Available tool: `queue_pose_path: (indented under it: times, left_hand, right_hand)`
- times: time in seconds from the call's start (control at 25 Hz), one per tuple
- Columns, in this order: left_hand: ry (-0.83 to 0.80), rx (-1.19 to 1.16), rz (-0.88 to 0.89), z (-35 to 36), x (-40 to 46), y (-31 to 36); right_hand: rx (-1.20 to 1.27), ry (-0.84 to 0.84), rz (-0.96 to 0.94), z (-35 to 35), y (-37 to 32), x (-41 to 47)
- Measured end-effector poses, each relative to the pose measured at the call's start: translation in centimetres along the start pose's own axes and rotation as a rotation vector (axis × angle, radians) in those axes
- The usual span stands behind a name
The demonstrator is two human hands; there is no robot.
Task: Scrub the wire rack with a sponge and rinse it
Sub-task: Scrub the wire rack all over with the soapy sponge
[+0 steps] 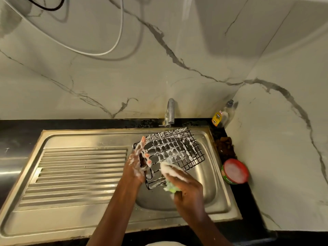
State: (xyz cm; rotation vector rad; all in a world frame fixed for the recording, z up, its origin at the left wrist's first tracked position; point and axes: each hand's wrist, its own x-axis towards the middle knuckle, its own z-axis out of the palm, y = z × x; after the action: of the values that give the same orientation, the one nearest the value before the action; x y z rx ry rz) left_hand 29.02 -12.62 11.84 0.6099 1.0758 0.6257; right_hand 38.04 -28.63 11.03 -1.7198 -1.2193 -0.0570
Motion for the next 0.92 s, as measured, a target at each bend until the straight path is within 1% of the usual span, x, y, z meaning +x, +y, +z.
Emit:
queue_pose_path:
  times: [0.04,0.12,0.16,0.24,0.28,0.32,0.36,0.4,0.44,0.48,0.56,0.6,0.64,0.72,0.76,0.8,0.88,0.92]
  left_hand:
    - [-0.030,-0.032,-0.011,0.3,0.2,0.2]
    - [-0.015,-0.040,-0.049,0.8,0.3,0.9]
    - [-0.016,-0.028,-0.054,0.6,0.7,0.7]
    - [0.008,-0.042,-0.033,0.0,0.9,0.0]
    - [0.004,-0.040,-0.030,0.0,0.7,0.0]
    - [-0.008,-0.049,-0.032,0.0,0.8,-0.2]
    - [-0.033,-0.066,-0.039,0.1,0.5,0.1]
    - [-0.045,-0.079,-0.049,0.2,1.0,0.2]
    - [-0.062,-0.079,-0.050,0.3,0.9,0.5]
    - [-0.071,-0.082,-0.047,0.3,1.2,0.6]
    - [-0.046,-0.088,-0.026,-0.1,1.4,0.3]
    - [-0.031,-0.069,-0.023,0.0,1.2,0.3]
    - [-0.028,-0.066,-0.023,0.1,1.0,0.2]
    - [0.006,-0.066,-0.039,0.2,0.6,0.3]
    - [0.006,-0.074,-0.042,0.3,0.5,0.4]
    - [-0.012,-0.083,-0.034,0.1,0.7,0.6]
    - [-0.041,-0.101,-0.010,0.3,0.8,0.9]
    - [-0.040,-0.106,0.000,0.7,0.7,1.1]
  right_hand:
    - [-0.034,0.018,0.052,-0.3,1.2,0.6]
    - [-0.112,0.090,0.225,-0.5,2.8,1.5]
    - [-0.106,0.103,0.229,-0.1,2.8,1.2]
    - [-0.075,0.042,0.083,0.8,1.4,-0.5]
    - [-0.099,0.014,0.007,0.7,0.5,-0.8]
    - [-0.146,-0.003,-0.018,0.1,0.7,-0.4]
    - [-0.176,0.027,0.018,-0.5,1.6,0.7]
    - [-0.179,0.073,0.118,-1.0,2.0,1.7]
    - [-0.157,0.098,0.179,-1.1,1.8,2.0]
    - [-0.104,0.075,0.170,-0.7,1.3,1.4]
    - [-0.046,-0.038,0.004,0.3,-0.3,-1.0]
    - [-0.070,-0.059,-0.039,0.3,-0.1,-1.1]
    - [-0.108,-0.041,-0.001,0.0,0.9,-0.5]
    - [-0.184,0.077,0.233,-0.8,2.2,1.8]
    - [-0.190,0.092,0.270,-0.7,2.2,1.8]
    - [-0.150,0.055,0.252,-0.2,1.6,0.9]
    - [-0.078,-0.015,0.128,0.3,0.0,-0.8]
    - [-0.065,-0.023,0.111,0.0,-0.1,-0.5]
